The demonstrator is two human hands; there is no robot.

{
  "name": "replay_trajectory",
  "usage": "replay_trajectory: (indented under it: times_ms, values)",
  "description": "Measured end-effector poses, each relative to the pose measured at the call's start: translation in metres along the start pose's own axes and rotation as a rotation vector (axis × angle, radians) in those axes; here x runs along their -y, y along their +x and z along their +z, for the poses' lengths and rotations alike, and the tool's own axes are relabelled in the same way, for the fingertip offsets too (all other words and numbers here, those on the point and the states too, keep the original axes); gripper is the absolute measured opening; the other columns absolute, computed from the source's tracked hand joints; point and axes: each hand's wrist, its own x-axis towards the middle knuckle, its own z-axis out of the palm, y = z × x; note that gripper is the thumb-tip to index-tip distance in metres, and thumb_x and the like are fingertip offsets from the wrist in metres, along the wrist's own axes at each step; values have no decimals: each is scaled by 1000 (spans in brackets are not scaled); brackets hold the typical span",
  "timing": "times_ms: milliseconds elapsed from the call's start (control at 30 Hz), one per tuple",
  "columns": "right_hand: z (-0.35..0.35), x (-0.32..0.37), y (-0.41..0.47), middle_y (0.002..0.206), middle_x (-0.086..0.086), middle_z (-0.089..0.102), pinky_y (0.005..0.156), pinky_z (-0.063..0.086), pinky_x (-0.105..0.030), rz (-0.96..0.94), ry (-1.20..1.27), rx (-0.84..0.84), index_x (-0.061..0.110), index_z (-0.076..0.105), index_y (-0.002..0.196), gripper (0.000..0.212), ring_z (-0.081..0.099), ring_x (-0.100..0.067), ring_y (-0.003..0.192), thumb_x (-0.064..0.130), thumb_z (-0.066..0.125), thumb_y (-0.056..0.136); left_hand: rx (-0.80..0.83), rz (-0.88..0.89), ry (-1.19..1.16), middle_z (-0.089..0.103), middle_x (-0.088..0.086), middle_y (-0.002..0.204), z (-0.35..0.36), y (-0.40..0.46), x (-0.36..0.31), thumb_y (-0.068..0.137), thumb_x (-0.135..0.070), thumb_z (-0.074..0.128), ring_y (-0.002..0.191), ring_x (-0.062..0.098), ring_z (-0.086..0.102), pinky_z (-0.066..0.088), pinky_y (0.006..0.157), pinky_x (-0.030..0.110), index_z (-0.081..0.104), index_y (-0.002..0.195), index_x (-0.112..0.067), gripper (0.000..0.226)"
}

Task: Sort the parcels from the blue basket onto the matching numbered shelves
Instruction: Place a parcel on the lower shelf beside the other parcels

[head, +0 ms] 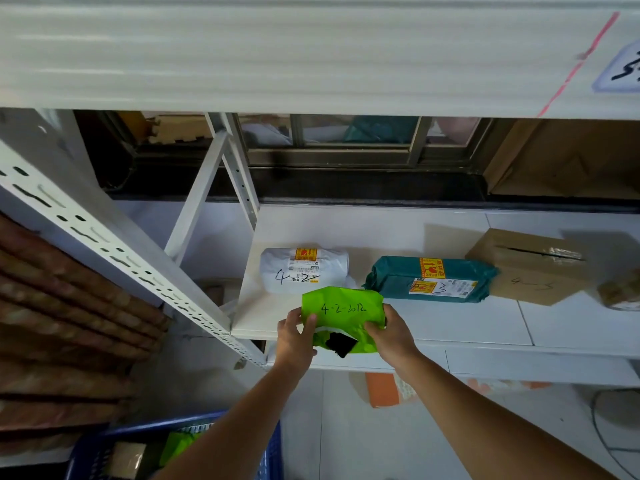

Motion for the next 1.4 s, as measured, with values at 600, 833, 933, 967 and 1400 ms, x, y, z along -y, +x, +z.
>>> replay_trajectory:
  times_ms: [600, 833, 933, 967, 1400]
  values:
    - [30, -23, 33, 118, -15, 54, 82, 47, -34, 152, -74, -2, 13, 51, 132, 50, 58, -33, 106, 18, 66, 85, 35, -65, 9, 41, 14, 127, 11, 31, 31, 101, -26, 59, 114, 36, 56, 59, 80, 59, 50, 144, -23, 44]
    - [29, -32, 39, 115, -14, 60, 84, 52, -39, 162, -19, -38, 13, 54, 128, 53, 61, -31, 102, 22, 63, 76, 71, -58, 59, 41, 13, 130, 25, 31, 33, 103, -25, 56, 106, 30, 55, 60, 80, 54, 46, 147, -22, 45]
    - [27, -31, 38, 118, -10, 64, 89, 51, -38, 121, -19, -42, 16, 55, 130, 58, 61, -30, 108, 25, 61, 73, 59, -47, 70, 43, 12, 128, 28, 31, 33, 103, -29, 55, 104, 29, 56, 61, 75, 50, 45, 148, -24, 46]
    - [26, -28, 37, 119, -8, 64, 86, 48, -33, 106, -25, -21, 17, 53, 132, 54, 61, -29, 109, 19, 63, 79, 43, -54, 68, 44, 11, 128, 27, 31, 33, 104, -31, 55, 105, 30, 57, 62, 73, 50, 45, 148, -25, 46]
    - [51, -51, 10, 120, -9, 61, 79, 60, -42, -512, -658, -175, 18, 71, 112, 43, 63, -32, 104, 21, 81, 70, 68, 459, 876, 37, 0, 150, -2, 4, 47, 92, -27, 61, 137, 24, 40, 40, 112, 40, 43, 146, -28, 56]
